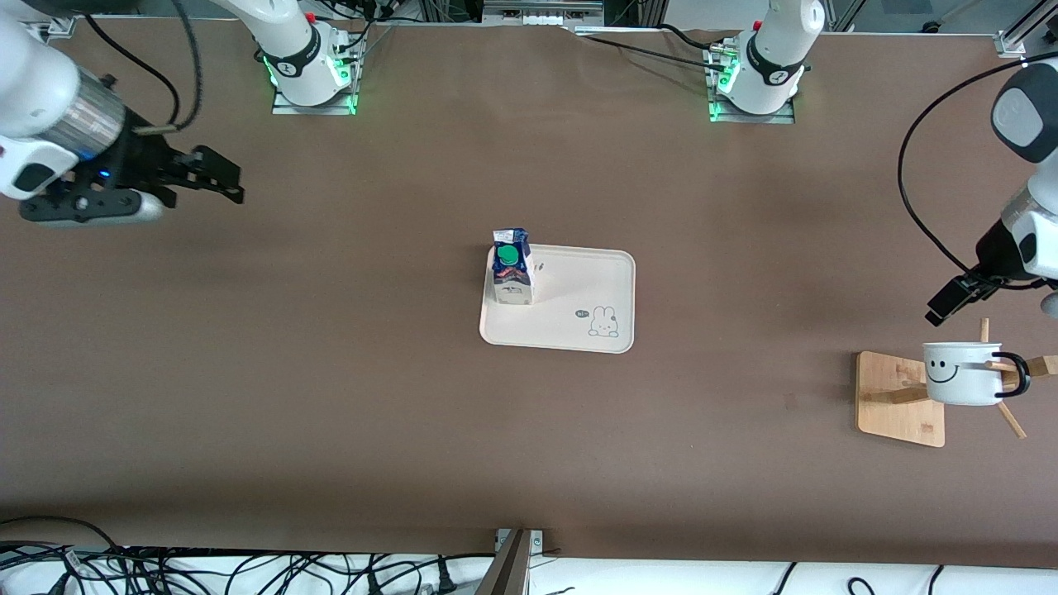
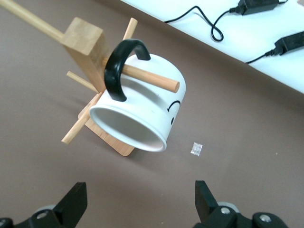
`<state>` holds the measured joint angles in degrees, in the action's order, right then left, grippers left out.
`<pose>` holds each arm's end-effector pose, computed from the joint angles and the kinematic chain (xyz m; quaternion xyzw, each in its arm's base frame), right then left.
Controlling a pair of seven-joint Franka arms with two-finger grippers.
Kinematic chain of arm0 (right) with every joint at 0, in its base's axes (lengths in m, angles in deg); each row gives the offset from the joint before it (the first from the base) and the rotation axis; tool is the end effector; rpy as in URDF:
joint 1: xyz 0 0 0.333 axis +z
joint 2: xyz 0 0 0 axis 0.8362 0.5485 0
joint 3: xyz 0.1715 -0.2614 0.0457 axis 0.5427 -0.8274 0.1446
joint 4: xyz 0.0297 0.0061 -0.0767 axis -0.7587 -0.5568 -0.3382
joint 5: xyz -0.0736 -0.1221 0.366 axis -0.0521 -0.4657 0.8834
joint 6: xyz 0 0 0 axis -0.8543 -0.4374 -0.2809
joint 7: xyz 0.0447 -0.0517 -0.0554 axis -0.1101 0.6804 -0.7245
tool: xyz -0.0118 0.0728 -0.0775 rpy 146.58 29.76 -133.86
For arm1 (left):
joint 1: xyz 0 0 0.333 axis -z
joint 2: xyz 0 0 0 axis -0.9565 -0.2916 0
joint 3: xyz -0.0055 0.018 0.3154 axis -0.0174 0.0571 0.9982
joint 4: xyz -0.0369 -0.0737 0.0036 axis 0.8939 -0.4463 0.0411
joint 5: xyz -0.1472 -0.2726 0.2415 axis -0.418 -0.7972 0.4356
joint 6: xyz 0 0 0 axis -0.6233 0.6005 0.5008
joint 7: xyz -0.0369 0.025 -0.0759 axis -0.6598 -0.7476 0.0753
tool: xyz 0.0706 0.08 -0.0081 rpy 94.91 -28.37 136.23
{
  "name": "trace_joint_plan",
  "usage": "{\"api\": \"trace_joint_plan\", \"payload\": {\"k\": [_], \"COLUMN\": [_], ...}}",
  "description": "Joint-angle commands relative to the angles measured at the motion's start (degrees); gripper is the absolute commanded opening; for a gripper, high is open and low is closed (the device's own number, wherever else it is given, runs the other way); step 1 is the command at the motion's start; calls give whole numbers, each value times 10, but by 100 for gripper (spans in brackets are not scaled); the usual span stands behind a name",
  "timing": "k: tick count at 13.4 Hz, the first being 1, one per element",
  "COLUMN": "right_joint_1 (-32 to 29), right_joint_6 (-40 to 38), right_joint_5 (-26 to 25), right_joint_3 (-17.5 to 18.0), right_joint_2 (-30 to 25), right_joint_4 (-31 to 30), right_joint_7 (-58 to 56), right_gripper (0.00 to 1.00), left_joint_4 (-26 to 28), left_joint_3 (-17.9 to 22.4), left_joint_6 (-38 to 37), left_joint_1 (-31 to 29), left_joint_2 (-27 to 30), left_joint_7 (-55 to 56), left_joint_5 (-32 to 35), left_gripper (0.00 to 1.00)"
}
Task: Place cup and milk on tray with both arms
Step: 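Release the carton and withdraw the right gripper while the left gripper reaches the mug, then grasp the white mug rim on the wooden stand with the left gripper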
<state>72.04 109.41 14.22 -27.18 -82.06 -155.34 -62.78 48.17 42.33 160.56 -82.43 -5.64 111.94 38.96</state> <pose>0.5457 0.0864 0.5948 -0.9986 -0.0233 0.0269 0.0399 0.5854 0.0849 0.4706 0.9528 0.2580 0.1600 0.0041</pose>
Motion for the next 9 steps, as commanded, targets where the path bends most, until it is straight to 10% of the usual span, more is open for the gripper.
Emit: {"api": "trace_joint_plan", "payload": {"k": [1, 9], "right_joint_1": [-110, -123], "right_joint_6": [26, 19], "right_joint_5": [-10, -30], "right_joint_3": [101, 107], "right_joint_2": [-36, -16], "right_joint_4": [-52, -35], "right_joint_7": [-31, -25], "right_gripper": [100, 100], "left_joint_4": [38, 35], "left_joint_3": [-7, -7], "left_joint_6": [117, 276], "left_joint_1": [-3, -17], "left_joint_2": [-8, -85], "left_joint_7": [44, 92], "left_joint_5": [7, -35], "left_gripper": [100, 100]}}
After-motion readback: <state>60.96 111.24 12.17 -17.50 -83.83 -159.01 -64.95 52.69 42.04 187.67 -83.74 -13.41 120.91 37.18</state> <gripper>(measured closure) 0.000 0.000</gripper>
